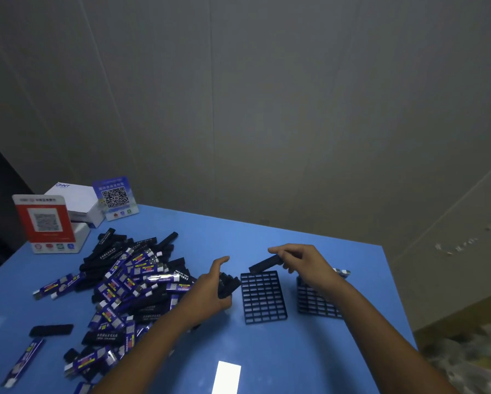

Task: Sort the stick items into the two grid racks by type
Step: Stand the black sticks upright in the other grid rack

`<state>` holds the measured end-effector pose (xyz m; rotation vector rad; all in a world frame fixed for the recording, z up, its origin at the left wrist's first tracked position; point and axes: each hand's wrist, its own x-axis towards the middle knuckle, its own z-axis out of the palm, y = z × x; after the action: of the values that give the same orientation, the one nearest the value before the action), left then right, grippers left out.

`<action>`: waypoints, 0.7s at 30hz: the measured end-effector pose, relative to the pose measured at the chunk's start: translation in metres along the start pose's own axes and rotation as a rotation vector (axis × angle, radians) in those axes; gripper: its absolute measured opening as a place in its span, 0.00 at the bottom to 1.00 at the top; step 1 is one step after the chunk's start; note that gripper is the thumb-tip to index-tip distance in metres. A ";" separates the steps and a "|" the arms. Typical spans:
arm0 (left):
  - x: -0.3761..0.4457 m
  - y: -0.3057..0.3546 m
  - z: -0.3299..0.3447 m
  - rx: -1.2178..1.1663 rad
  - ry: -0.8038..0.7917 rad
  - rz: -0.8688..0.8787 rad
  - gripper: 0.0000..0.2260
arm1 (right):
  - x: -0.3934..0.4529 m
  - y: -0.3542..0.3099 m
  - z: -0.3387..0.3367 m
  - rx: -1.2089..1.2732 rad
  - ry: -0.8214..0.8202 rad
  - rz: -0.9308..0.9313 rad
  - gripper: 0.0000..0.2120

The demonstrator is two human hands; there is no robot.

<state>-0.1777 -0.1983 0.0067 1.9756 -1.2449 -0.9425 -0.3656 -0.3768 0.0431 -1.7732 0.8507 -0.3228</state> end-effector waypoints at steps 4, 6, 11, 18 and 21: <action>0.010 -0.005 -0.012 -0.020 0.009 0.021 0.38 | 0.010 -0.004 0.011 0.220 0.028 0.188 0.08; 0.014 -0.008 -0.018 -0.026 0.020 0.033 0.38 | 0.015 -0.004 0.016 0.320 0.020 0.239 0.06; 0.025 -0.016 -0.027 -0.025 0.026 0.049 0.38 | 0.019 -0.008 0.025 0.269 -0.037 0.132 0.17; 0.031 -0.016 -0.028 -0.040 0.009 0.057 0.37 | 0.022 -0.013 0.031 -0.062 -0.073 -0.080 0.30; 0.031 -0.018 -0.029 -0.045 0.007 0.060 0.37 | 0.024 -0.017 0.034 -0.092 -0.065 -0.072 0.28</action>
<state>-0.1359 -0.2165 0.0009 1.8955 -1.2613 -0.9256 -0.3227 -0.3663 0.0413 -1.8933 0.7675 -0.2757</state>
